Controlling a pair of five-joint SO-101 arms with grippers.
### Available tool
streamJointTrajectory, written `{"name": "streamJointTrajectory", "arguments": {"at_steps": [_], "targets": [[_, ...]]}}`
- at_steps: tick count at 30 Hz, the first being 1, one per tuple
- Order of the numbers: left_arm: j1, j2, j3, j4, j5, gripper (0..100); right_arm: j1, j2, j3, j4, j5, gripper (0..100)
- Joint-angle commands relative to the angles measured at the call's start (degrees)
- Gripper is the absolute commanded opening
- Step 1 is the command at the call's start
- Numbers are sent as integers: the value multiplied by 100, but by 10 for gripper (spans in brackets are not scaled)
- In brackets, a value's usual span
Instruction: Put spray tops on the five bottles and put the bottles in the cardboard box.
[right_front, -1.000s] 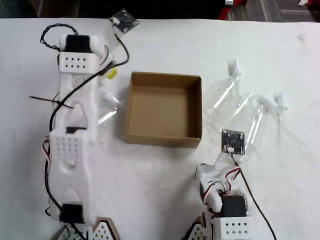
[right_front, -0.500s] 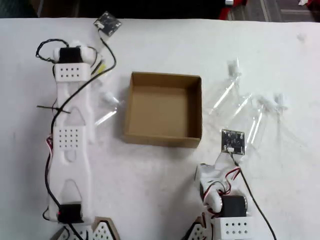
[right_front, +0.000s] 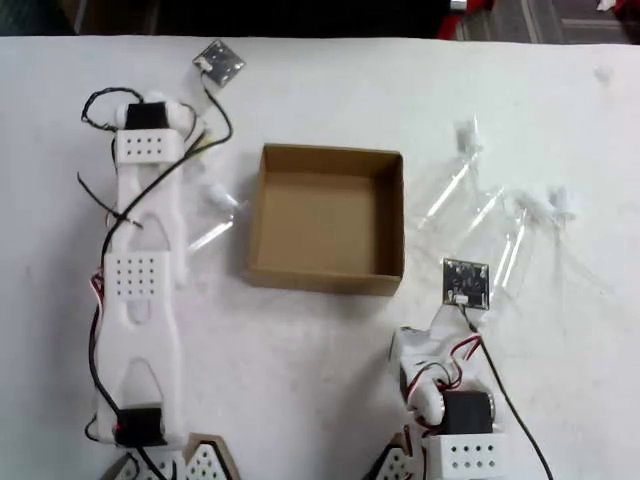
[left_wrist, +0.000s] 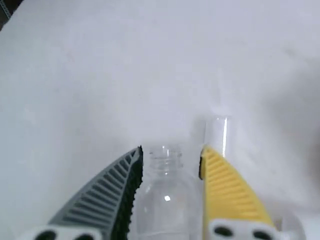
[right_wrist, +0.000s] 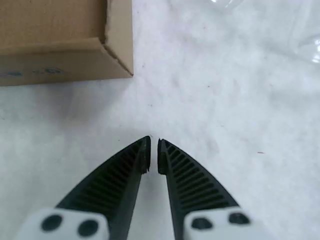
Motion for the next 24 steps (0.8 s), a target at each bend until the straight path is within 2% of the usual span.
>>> {"name": "streamJointTrajectory", "arguments": {"at_steps": [1, 17, 24], "targets": [[-75, -127, -35, -176, -53, 184, 22, -22, 53, 31, -53, 15], [-92, 242, -35, -571, -62, 184, 22, -22, 53, 31, -53, 15], [-48, 330, -88, -360, -79, 184, 22, -22, 53, 31, -53, 15]]}}
